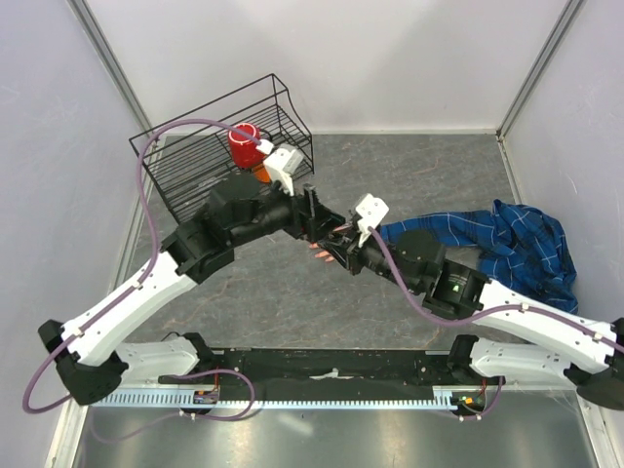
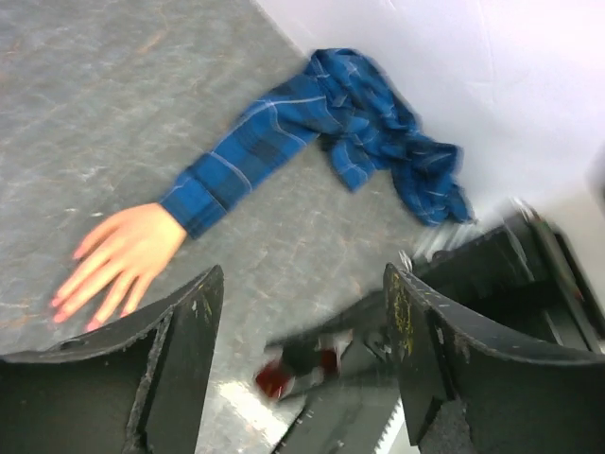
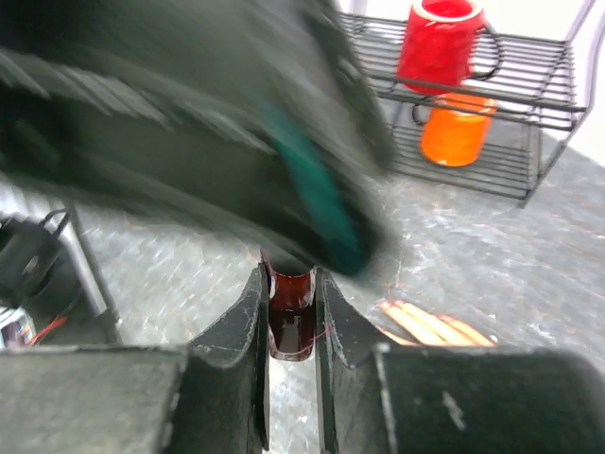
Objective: Paint the nails
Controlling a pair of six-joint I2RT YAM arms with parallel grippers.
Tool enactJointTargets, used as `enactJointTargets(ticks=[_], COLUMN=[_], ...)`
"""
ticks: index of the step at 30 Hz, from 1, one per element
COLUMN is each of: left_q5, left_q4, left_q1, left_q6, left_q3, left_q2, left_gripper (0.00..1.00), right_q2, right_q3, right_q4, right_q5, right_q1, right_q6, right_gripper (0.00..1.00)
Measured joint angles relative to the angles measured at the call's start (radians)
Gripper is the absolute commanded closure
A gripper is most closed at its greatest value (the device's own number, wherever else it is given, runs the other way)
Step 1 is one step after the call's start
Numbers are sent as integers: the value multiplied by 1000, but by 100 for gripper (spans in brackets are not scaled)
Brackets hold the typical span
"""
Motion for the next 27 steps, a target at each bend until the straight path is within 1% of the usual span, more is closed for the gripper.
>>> enactJointTargets(ticks=[3,6,10,13,16,17,19,20,22,23,24,25,27], left_q5=[141,296,492,593,666,686,717,733,755,764,768,770,779], left_q4=[66,172,320,403,472,496,534,551,577,587,592,594,602], left_q1=[85,164,191,192,198,198,200,201,201,201,201,204,209], left_q6=[-24,-68,-131,-175,-219,-232,-253,-260,-269,-274,-275,-277,-273], left_q3=[-70,-138,-205,-239,-254,-256,-256,-256,-256,-256,-256,-256,-254], left_q2=[-75,-143,-172,-156,-129,-123,-117,-117,-117,-117,-117,-116,-112], left_gripper=[26,27,27,32,41,47,52,58,68,78,85,97,98], right_q2=[-55,-101,-130,-130,-128,-128,-128,-128,-122,-116,-110,-105,-101], right_q3=[-44,-56,-56,-56,-58,-61,-71,-78,-86,-88,-88,-88,-88], right_q4=[-3,0,27,66,113,130,166,184,209,222,233,246,252], right_q5=[-180,-317,-477,-570,-625,-638,-658,-666,-687,-694,-708,-716,-722], right_q1=[-108,-180,-196,-199,-206,-211,-219,-224,-234,-238,-243,-244,-250], right_q6=[23,68,138,193,238,252,272,285,304,314,322,330,346], right_gripper=[100,100,100,100,100,100,100,100,100,100,100,100,100])
